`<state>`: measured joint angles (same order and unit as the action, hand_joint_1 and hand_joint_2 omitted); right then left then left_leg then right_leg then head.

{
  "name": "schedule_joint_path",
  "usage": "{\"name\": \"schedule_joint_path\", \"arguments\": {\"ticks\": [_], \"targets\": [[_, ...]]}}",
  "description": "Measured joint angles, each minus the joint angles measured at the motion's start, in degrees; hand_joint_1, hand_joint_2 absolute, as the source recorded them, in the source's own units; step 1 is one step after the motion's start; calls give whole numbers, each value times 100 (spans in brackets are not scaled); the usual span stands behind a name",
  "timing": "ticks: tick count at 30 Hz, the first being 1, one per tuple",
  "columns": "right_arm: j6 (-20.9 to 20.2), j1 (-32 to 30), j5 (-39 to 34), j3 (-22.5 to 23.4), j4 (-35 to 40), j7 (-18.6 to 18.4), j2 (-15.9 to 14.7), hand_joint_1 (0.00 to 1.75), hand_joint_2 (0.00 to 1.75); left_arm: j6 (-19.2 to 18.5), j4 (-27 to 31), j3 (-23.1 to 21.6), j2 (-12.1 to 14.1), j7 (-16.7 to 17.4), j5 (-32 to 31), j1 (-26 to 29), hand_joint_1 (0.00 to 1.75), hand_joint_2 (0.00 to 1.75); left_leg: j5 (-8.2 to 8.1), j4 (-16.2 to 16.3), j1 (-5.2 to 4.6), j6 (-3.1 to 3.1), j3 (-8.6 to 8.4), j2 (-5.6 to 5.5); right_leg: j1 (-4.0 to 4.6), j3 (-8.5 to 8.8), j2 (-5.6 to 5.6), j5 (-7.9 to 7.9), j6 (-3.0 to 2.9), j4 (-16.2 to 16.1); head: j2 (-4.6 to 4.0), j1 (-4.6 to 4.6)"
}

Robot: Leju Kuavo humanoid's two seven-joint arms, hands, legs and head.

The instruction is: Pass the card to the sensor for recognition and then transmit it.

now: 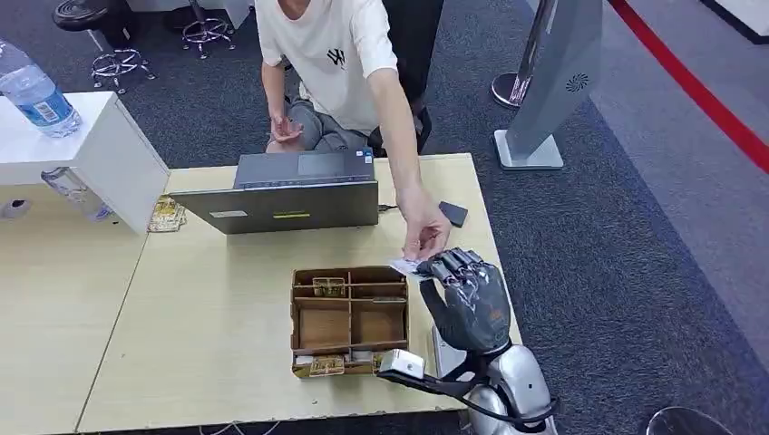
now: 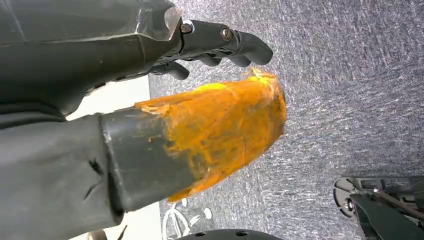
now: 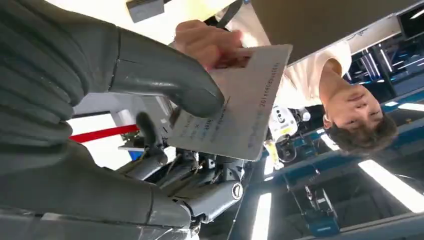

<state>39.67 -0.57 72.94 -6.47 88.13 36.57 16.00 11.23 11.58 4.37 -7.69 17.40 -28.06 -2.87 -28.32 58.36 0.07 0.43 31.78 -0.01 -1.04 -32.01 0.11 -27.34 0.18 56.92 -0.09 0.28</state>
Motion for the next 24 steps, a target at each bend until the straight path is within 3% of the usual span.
{"name": "schedule_joint_path", "arguments": {"ticks": [7, 10, 13, 15, 18, 21, 24], "targets": [[0, 5, -352, 9, -79, -118, 0, 175, 175, 4, 0, 37, 0, 0, -15, -1, 0, 0, 0, 0, 0, 0, 0, 0, 0, 0, 0, 0, 0, 0, 0, 0], [0, 33, -974, -26, -290, -365, -2, 175, 175, 13, 0, 74, -2, -11, -22, -1, 0, 0, 0, 0, 0, 0, 0, 0, 0, 0, 0, 0, 0, 0, 0, 2], [0, 54, -1129, -76, -400, -441, -4, 175, 175, 15, 0, 124, -2, -13, -22, -1, 0, 0, 0, 0, 0, 0, -1, 1, 0, 0, 1, 0, 0, 0, 0, 0], [-41, 90, -1717, -207, -476, -790, -52, 175, 175, 24, 0, 146, -4, -22, -20, 1, 0, 0, 0, 0, 0, 0, -1, 1, 0, 0, 1, 0, 0, 0, 0, 0], [-565, 134, -3296, -547, -485, -1347, -177, 175, 175, 50, 0, 214, -9, -70, -11, 3, 0, 0, 0, 0, 0, -1, -4, 2, 0, -1, 3, 0, 0, 0, 0, -4], [-1547, 100, -4814, -689, -448, -1619, -367, 175, 175, 113, 0, 319, -13, -133, 17, 17, 0, 0, 0, 0, 0, -1, -4, 1, 0, -1, 2, 0, 0, -1, 0, -2], [-2276, 11, -5804, -673, -433, -1731, -594, 175, 175, 140, 0, 426, -15, -157, 31, 43, 0, 0, 0, 0, -1, 0, -3, 1, -1, -1, 3, 0, 0, -3, 0, 0]]}}
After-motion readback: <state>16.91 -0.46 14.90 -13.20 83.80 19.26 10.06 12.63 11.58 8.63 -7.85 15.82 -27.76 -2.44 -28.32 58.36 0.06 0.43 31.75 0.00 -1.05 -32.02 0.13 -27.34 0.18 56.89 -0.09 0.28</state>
